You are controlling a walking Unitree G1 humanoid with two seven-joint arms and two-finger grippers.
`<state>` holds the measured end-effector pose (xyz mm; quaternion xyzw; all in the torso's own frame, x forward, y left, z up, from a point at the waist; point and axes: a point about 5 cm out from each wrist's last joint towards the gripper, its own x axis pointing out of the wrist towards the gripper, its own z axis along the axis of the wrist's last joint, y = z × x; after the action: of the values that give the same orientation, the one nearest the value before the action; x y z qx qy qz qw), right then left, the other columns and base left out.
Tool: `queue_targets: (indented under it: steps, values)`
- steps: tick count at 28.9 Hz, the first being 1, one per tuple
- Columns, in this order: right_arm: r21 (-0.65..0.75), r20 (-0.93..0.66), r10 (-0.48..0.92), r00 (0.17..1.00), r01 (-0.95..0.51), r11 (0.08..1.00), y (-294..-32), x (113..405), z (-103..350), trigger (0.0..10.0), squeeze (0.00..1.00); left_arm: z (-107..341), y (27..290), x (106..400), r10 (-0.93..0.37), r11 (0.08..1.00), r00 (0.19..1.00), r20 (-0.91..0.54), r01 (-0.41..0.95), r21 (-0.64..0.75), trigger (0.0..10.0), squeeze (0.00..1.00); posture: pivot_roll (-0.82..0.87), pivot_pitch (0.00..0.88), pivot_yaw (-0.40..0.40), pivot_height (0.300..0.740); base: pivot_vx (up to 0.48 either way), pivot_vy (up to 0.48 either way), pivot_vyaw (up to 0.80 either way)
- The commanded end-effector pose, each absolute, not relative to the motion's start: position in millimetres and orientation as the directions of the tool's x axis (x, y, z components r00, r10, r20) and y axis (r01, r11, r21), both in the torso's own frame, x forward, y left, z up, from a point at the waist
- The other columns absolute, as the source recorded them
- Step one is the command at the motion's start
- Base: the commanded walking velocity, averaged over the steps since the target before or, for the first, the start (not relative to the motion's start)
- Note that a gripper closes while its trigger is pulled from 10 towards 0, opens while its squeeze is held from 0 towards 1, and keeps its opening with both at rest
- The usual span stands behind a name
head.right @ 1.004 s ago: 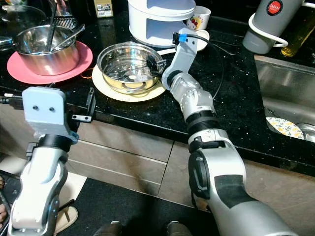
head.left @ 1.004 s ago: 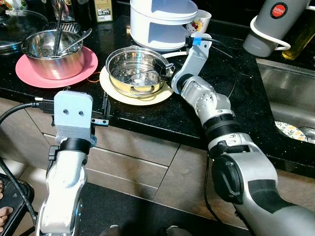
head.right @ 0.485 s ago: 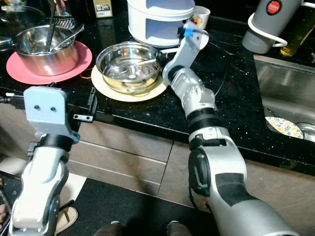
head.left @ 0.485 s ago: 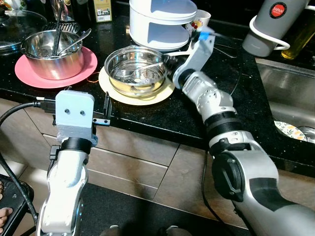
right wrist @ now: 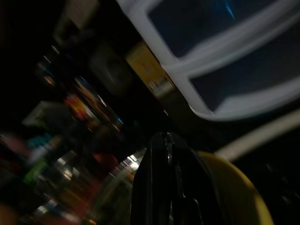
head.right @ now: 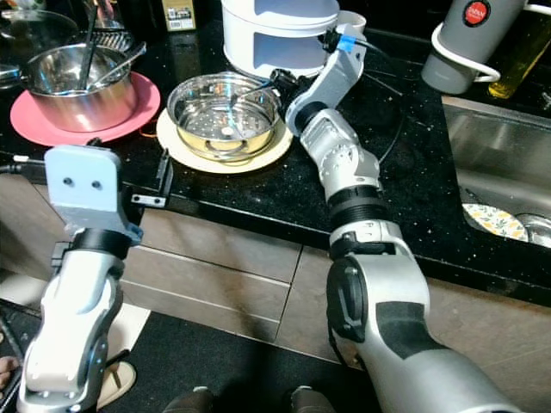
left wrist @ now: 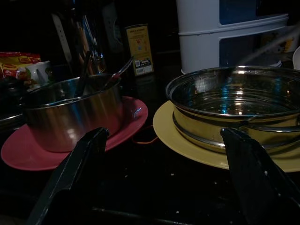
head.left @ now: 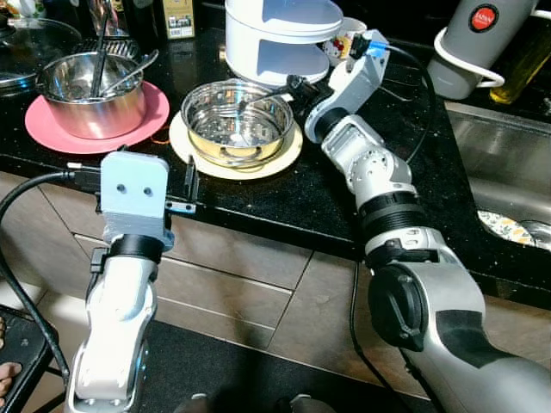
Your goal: Kitchen organization
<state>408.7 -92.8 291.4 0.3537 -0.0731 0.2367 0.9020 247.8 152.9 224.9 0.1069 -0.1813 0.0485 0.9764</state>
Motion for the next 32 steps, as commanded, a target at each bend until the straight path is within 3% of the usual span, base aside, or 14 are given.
queue_targets:
  steps: [1,11,17,24,25,28,29,32]
  values:
    - [0.626,0.391,0.356,0.849,-0.528,0.574,-100.9,404.4,303.2,0.0,0.0,223.7,151.7,249.9,0.055,0.973,0.931,0.36,-0.131,0.191,10.0,0.0,0.06,0.053,-0.091,0.732,0.0,0.0,0.0]
    - [0.649,0.511,0.294,0.808,-0.586,0.484,-118.0,399.3,323.5,0.0,0.0,224.8,149.0,252.0,0.037,0.974,0.93,0.365,-0.115,0.194,10.0,0.0,0.06,0.04,-0.081,0.732,0.0,0.0,0.0]
    - [0.614,0.512,0.203,0.834,-0.522,0.592,-141.6,400.7,323.2,0.0,0.0,224.9,148.8,253.3,0.03,0.976,0.932,0.362,-0.106,0.192,10.0,0.0,0.08,0.042,-0.068,0.732,0.0,0.0,0.0]
    - [0.626,0.511,0.172,0.842,-0.502,0.596,-157.8,399.3,319.9,0.0,0.0,226.1,149.4,254.2,0.028,0.976,0.93,0.366,-0.103,0.189,10.0,0.0,0.08,0.041,-0.063,0.732,0.0,0.0,0.0]
    - [0.629,0.507,0.173,0.844,-0.5,0.595,-159.7,399.4,319.8,1.4,0.0,226.3,148.3,254.9,0.017,0.978,0.931,0.365,-0.091,0.187,10.0,0.0,0.08,0.041,-0.063,0.732,0.0,0.0,-0.77]
    - [0.628,0.506,0.167,0.846,-0.494,0.601,-162.8,399.3,320.1,1.0,0.0,227.4,144.3,255.9,-0.014,0.981,0.929,0.369,-0.058,0.183,10.0,0.0,0.08,0.042,-0.062,0.732,0.0,0.0,-0.77]
    - [0.629,0.508,0.162,0.846,-0.493,0.601,-163.9,399.3,320.2,0.0,0.0,227.9,142.3,256.4,-0.029,0.982,0.929,0.37,-0.042,0.183,10.0,0.0,0.08,0.043,-0.06,0.732,0.0,0.0,-0.77]
    - [0.63,0.509,0.158,0.846,-0.492,0.601,-164.8,399.2,320.2,0.0,0.0,227.8,140.5,256.8,-0.04,0.983,0.928,0.37,-0.03,0.182,10.0,0.0,0.08,0.043,-0.06,0.732,0.0,0.0,-0.77]
